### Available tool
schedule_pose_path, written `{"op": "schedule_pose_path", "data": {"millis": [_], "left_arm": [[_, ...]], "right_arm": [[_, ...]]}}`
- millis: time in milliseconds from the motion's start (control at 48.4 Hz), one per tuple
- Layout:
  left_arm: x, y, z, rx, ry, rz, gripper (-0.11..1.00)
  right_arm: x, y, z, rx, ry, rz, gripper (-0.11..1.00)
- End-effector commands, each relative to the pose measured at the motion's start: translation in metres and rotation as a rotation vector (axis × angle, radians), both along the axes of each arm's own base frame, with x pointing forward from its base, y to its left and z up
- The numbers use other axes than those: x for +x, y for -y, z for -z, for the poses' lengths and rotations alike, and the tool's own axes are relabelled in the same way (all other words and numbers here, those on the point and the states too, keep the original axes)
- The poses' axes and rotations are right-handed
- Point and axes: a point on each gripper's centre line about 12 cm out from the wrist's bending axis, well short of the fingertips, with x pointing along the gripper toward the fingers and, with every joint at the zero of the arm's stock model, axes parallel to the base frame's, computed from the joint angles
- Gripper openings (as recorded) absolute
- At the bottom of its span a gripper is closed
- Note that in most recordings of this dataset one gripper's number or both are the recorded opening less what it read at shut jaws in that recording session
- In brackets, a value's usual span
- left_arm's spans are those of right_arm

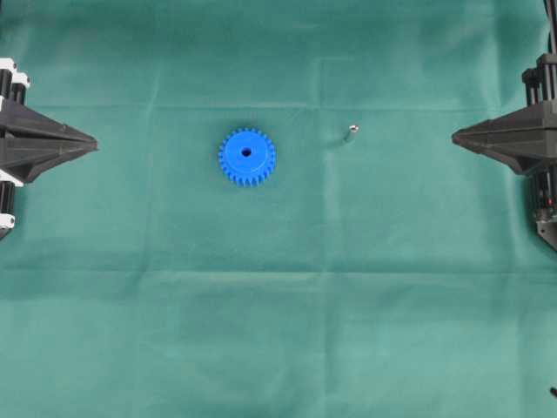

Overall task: Insert the shaft placed at a random location into the center hole of the medium gear at another random location.
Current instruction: 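Move the right gripper left toward the silver shaft, then close the right gripper around the upright silver shaft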

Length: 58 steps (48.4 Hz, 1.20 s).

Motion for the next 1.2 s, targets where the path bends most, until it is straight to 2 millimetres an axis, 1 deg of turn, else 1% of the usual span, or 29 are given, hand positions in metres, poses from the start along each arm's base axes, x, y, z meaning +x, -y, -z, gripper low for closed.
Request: {"op": "schedule_pose_path", "data": {"millis": [0, 103, 228, 352, 434, 476, 538, 579, 641, 786, 827, 848, 951, 993, 1179], "left_arm": [[0.006, 0.001, -0.008, 0.001, -0.012, 0.007, 0.00], [0.006, 0.001, -0.008, 0.001, -0.018, 0.007, 0.00], [0.005, 0.001, -0.009, 0.001, -0.015, 0.004, 0.00], [0.006, 0.000, -0.008, 0.001, -0.018, -0.001, 0.00], [0.006, -0.001, -0.008, 0.003, -0.020, -0.004, 0.00], [0.006, -0.001, -0.008, 0.003, -0.022, -0.004, 0.00], [0.006, -0.001, -0.008, 0.003, -0.023, -0.004, 0.00], [0.006, -0.001, -0.008, 0.003, -0.022, -0.004, 0.00], [0.006, -0.001, -0.008, 0.003, -0.022, -0.004, 0.00], [0.005, -0.001, -0.008, 0.003, -0.022, -0.004, 0.00], [0.005, -0.001, -0.008, 0.003, -0.022, -0.004, 0.00], [0.005, -0.001, -0.008, 0.003, -0.022, -0.004, 0.00], [0.006, -0.001, -0.008, 0.004, -0.025, -0.004, 0.00], [0.006, -0.001, -0.007, 0.006, -0.028, -0.005, 0.00], [0.006, -0.002, -0.006, 0.004, -0.031, -0.007, 0.00]], "right_arm": [[0.003, 0.001, -0.002, -0.004, -0.005, 0.003, 0.01], [0.004, 0.006, -0.004, -0.004, -0.043, 0.032, 0.01], [0.006, 0.012, 0.002, -0.002, -0.077, 0.058, 0.01], [0.012, 0.020, 0.013, 0.008, -0.123, 0.094, 0.01], [0.019, 0.028, 0.025, 0.020, -0.157, 0.127, 0.01], [0.023, 0.031, 0.031, 0.025, -0.174, 0.140, 0.03], [0.029, 0.035, 0.041, 0.029, -0.204, 0.151, 0.11], [0.034, 0.038, 0.049, 0.032, -0.228, 0.160, 0.20], [0.041, 0.043, 0.061, 0.035, -0.267, 0.175, 0.36], [0.058, 0.055, 0.097, 0.040, -0.351, 0.211, 0.80], [0.061, 0.059, 0.106, 0.044, -0.369, 0.220, 0.88], [0.063, 0.060, 0.111, 0.046, -0.378, 0.224, 0.90], [0.071, 0.070, 0.136, 0.057, -0.422, 0.249, 0.83], [0.072, 0.072, 0.143, 0.060, -0.436, 0.256, 0.83], [0.081, 0.079, 0.168, 0.068, -0.464, 0.271, 0.84]]}}
